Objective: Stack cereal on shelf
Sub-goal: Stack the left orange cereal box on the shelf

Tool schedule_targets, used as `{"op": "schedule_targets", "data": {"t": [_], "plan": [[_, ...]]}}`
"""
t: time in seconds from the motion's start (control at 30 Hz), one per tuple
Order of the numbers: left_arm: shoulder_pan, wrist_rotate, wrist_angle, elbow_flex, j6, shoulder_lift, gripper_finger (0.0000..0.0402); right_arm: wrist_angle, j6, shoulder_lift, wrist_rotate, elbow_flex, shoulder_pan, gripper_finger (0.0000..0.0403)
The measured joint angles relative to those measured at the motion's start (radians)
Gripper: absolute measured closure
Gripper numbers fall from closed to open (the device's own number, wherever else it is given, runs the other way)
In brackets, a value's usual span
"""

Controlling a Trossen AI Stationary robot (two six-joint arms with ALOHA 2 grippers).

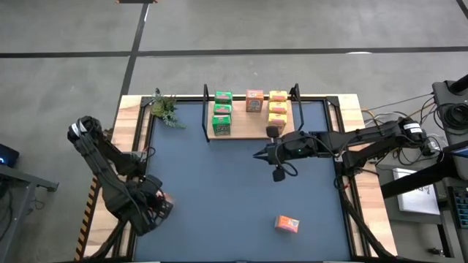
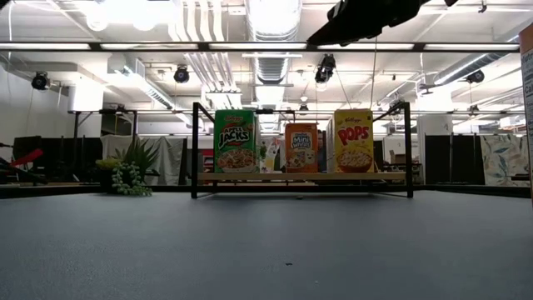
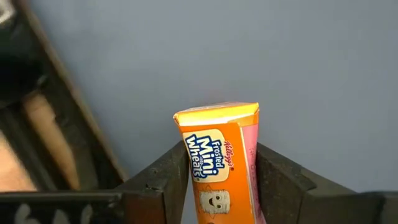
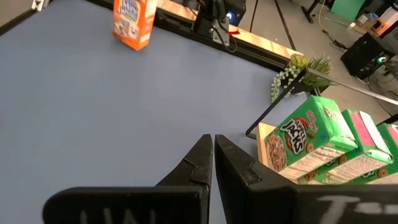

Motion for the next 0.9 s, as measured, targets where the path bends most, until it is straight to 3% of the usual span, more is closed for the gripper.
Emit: {"op": "schedule_targets", "data": {"t": [0.17, 0.27, 0.37, 0.5, 0.67, 0.9], "plan": [[0.058, -0.231, 0.007, 0.11, 0.193, 0.0, 0.0258, -0.053, -0.007, -0.033, 0.008, 0.0, 0.0, 0.0394], [0.137, -0.362, 0.008, 0.196, 0.397, 0.0, 0.0258, -0.084, -0.016, -0.063, 0.009, 0.0, 0.0, 0.0394], [0.249, -0.408, 0.034, 0.282, 0.655, 0.0, 0.0258, -0.105, -0.02, -0.101, 0.009, -0.005, 0.0, 0.0394], [0.418, -0.408, 0.155, 0.365, 1.08, 0.0, 0.0258, -0.101, -0.03, -0.159, 0.009, -0.041, 0.0, 0.0394], [0.618, -0.335, 0.326, 0.417, 1.548, 0.0, 0.0258, 0.0, -0.048, -0.244, 0.008, -0.123, 0.0, 0.0394], [0.848, -0.134, 0.558, 0.406, 1.928, 0.02, 0.0258, 0.058, -0.054, -0.326, 0.008, -0.182, 0.0, 0.0394]]}}
